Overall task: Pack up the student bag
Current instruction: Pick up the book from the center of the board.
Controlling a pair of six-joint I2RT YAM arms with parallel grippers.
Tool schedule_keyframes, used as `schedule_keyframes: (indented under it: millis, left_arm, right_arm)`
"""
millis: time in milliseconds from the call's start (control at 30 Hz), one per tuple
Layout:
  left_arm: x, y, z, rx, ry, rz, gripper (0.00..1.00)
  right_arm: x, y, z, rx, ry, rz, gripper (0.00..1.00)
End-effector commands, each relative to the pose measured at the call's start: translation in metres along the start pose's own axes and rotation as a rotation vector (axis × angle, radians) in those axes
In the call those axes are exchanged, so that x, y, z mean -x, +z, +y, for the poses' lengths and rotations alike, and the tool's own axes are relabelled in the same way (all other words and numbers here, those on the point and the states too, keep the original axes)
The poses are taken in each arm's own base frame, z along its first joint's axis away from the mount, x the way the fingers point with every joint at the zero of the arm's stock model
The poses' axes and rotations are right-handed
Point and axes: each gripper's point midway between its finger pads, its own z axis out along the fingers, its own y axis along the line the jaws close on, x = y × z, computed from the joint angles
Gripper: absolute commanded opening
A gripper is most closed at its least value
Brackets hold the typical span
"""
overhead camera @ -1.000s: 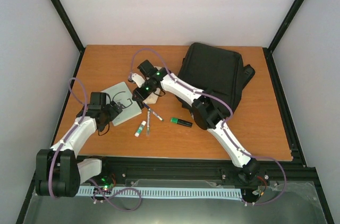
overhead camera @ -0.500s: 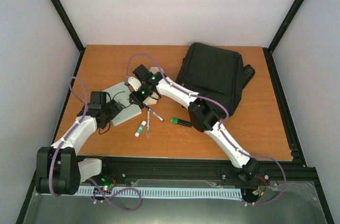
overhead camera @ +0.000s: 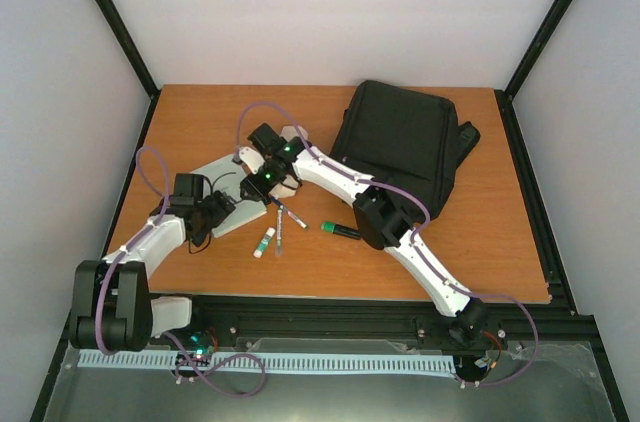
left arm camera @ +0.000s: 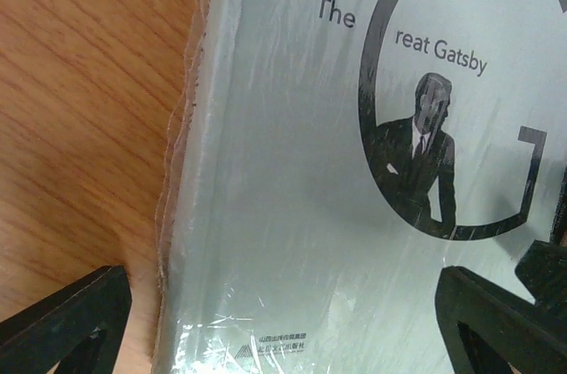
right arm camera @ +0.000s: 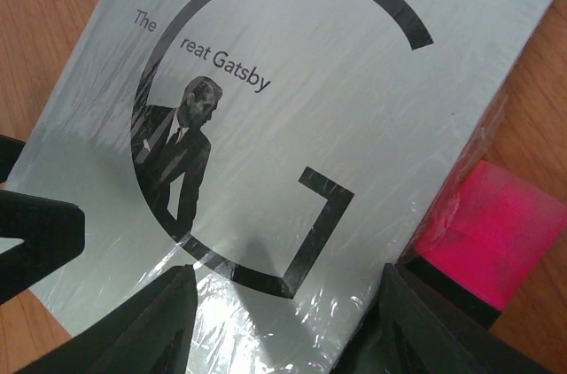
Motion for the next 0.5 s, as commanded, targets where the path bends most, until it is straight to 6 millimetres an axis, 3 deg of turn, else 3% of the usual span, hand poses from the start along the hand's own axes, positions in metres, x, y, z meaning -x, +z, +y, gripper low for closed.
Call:
schedule_keyframes:
  millis: [0,167,467]
  left_arm:
    - [0.005,0.001,-0.011,-0.051,-0.011,-0.006,0.97]
    - [0.012,-0.011,-0.015,-0.070,0.001,-0.051,0.98]
    - [0.015,-0.020,-0.015,-0.077,0.004,-0.077,0.99]
  right_arm:
    - [-0.043,0.030,0.014,0.043,0.042,0.131,0.60]
    - [-0.049,0.027,0.018,0.031,0.073,0.147,0.71]
    - [-0.031,0.007,0.011,-0.065,0.101,0.098,0.73]
